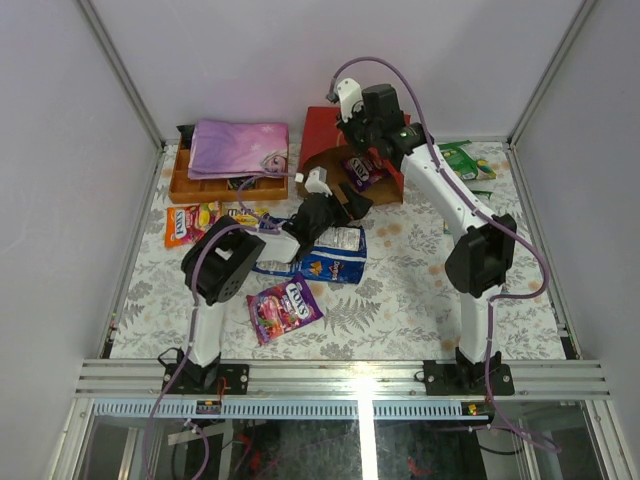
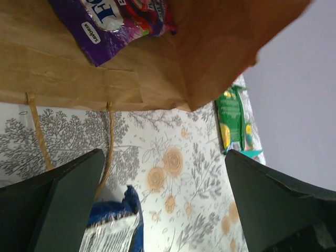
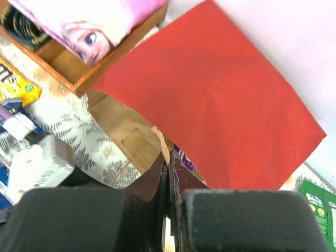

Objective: Take the snacks out of the paper bag
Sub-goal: Take out the snack from the paper bag.

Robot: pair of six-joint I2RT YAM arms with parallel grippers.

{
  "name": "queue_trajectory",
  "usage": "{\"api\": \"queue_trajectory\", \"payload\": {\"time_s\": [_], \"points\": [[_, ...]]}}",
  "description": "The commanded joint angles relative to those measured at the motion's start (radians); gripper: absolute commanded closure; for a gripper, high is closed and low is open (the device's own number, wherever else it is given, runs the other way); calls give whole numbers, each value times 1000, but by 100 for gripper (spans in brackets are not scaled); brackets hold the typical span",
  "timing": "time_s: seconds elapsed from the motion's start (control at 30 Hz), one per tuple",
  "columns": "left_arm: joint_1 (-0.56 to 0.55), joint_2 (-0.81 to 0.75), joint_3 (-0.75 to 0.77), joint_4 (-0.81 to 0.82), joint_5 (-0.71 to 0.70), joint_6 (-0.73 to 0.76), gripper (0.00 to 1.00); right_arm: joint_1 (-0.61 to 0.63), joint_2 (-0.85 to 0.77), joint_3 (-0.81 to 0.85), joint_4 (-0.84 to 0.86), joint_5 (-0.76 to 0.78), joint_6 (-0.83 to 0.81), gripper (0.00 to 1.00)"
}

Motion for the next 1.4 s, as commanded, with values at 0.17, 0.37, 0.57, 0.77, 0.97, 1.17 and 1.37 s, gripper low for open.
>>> {"api": "queue_trajectory", "payload": {"time_s": [0.17, 0.37, 0.57, 0.77, 0.97, 1.17, 1.37], "points": [[-11, 177, 150, 194, -162, -273, 1, 8, 25, 173, 45, 33, 131, 100], [-9, 212, 205, 128, -305, -381, 3, 8, 23, 180, 43, 33, 153, 100], [1, 243, 281, -54, -315, -507, 4, 8, 3, 149, 65, 49, 171, 100], [1, 244, 372, -364, -354, -540, 5, 8, -5, 133, 77, 72, 184, 100], [3, 237, 390, -463, -388, -544, 5, 9, -9, 107, 96, 71, 206, 100], [1, 291, 463, -532, -349, -566, 5, 8, -2, 107, 98, 73, 215, 100], [2, 364, 556, -568, -356, -576, 6, 8, -9, 94, 104, 66, 224, 100]]}}
